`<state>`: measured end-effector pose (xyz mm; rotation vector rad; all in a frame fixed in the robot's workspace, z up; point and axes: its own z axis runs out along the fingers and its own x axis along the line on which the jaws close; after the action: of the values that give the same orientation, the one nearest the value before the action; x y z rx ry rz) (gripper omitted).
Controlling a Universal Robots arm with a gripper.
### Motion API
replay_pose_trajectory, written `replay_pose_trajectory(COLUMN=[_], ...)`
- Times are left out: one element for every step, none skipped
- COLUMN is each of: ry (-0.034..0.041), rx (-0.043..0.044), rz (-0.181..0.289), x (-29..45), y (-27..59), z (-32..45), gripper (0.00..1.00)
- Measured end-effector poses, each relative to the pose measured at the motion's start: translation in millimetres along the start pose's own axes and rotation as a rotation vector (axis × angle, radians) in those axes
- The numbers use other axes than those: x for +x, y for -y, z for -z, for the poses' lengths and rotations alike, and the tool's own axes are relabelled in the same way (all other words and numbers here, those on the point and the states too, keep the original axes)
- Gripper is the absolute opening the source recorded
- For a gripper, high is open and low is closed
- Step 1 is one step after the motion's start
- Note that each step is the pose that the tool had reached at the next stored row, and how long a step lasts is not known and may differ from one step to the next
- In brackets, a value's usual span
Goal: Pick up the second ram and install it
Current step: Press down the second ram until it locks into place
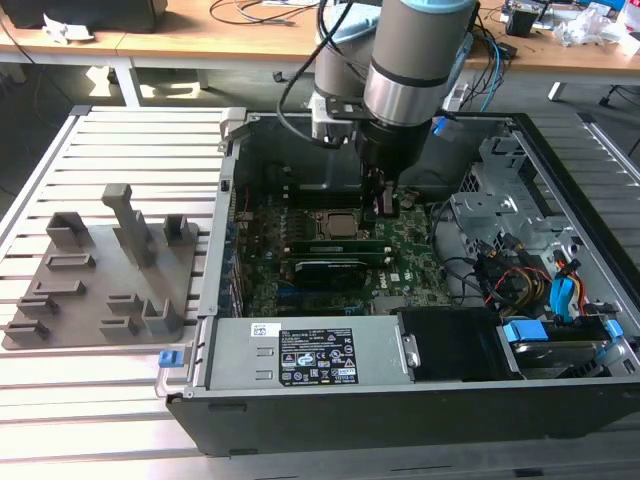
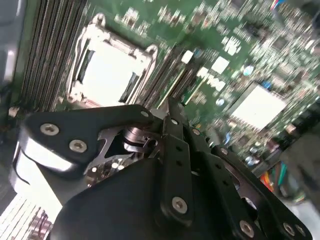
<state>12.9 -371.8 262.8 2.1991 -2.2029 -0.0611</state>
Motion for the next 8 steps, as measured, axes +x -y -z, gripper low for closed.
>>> replay_pose_trajectory(ry=[0.0001, 0.0001, 0.0, -0.0001, 0.0001, 0.0001, 0.0001, 0.0001], rx=[-0.0014, -0.0014, -0.0014, -0.0015, -0.0014, -0.0014, -0.0014, -0.0015], rz=[0.0, 0.0, 0.0, 0.0, 0.0, 0.0, 0.0, 0.0], x=[0.8, 0.9, 0.9, 0.9, 0.9, 0.9, 1.0, 1.0], y=[9.5, 9.7, 9.8, 10.1, 10.4, 10.6, 11.1, 11.3], z=[-6.2, -8.9, -10.9, -13.5, -16.1, -18.1, -23.8, -27.2], gripper=[0.11, 0.11, 0.11, 0.11, 0.11, 0.11, 0.11, 0.11])
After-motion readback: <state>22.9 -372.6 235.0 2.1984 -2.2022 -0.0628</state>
